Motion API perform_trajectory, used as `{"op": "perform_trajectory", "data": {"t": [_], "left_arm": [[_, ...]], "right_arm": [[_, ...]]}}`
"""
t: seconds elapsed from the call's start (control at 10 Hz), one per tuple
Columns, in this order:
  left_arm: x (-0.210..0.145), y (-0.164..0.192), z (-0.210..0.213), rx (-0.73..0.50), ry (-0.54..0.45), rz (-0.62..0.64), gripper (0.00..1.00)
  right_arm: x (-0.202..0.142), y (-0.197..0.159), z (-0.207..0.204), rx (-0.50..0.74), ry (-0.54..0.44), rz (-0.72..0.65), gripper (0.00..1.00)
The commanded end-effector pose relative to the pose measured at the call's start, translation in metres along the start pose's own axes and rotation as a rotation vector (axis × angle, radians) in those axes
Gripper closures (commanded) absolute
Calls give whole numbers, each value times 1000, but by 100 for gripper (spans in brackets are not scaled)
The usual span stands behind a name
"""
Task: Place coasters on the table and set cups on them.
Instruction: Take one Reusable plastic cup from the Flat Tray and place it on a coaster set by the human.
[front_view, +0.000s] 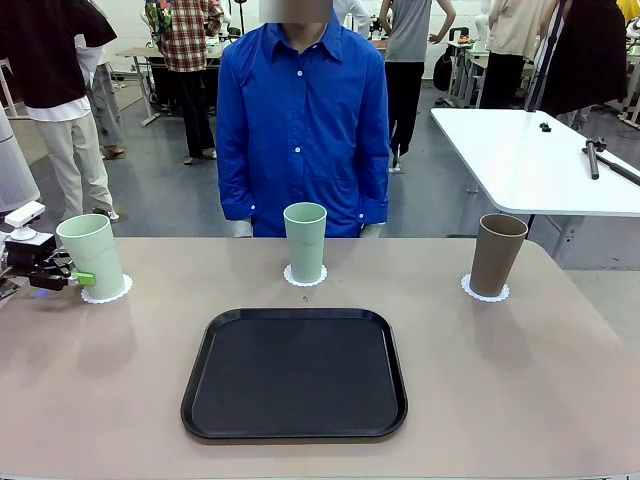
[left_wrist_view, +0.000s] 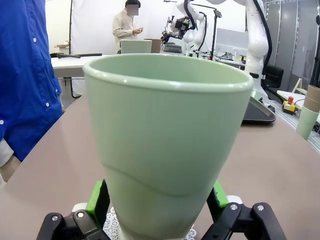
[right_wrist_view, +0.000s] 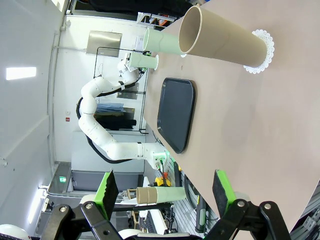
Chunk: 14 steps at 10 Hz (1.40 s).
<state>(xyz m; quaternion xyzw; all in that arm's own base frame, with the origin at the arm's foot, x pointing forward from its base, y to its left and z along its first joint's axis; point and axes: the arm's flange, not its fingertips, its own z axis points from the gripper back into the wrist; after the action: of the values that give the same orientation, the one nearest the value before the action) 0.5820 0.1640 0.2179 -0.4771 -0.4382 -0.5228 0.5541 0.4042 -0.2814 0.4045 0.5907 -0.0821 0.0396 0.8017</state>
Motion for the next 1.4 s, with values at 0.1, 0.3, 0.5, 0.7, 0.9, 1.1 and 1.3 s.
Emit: {"op": "perform_trajectory", "data": {"t": [0.1,0.3,0.5,0.7,0.9,1.1,1.3], "left_arm": [[0,4,2,-38,2,-7,0],[-1,6,2,-58,0,9,0],[-1,6,2,-70,-2,16,0],[-2,5,3,-98,7,28,0],[-2,2,5,-110,12,33,0],[3,4,9,-110,13,29,0],[2,2,14,-94,6,23,0]], "right_arm": [[1,0,0,-4,0,-3,0],[1,0,0,-4,0,-3,0],[1,0,0,-4,0,-3,0],[1,0,0,-4,0,-3,0],[1,0,0,-4,0,-3,0],[1,0,0,-4,0,-3,0],[1,0,0,-4,0,-3,0]]}}
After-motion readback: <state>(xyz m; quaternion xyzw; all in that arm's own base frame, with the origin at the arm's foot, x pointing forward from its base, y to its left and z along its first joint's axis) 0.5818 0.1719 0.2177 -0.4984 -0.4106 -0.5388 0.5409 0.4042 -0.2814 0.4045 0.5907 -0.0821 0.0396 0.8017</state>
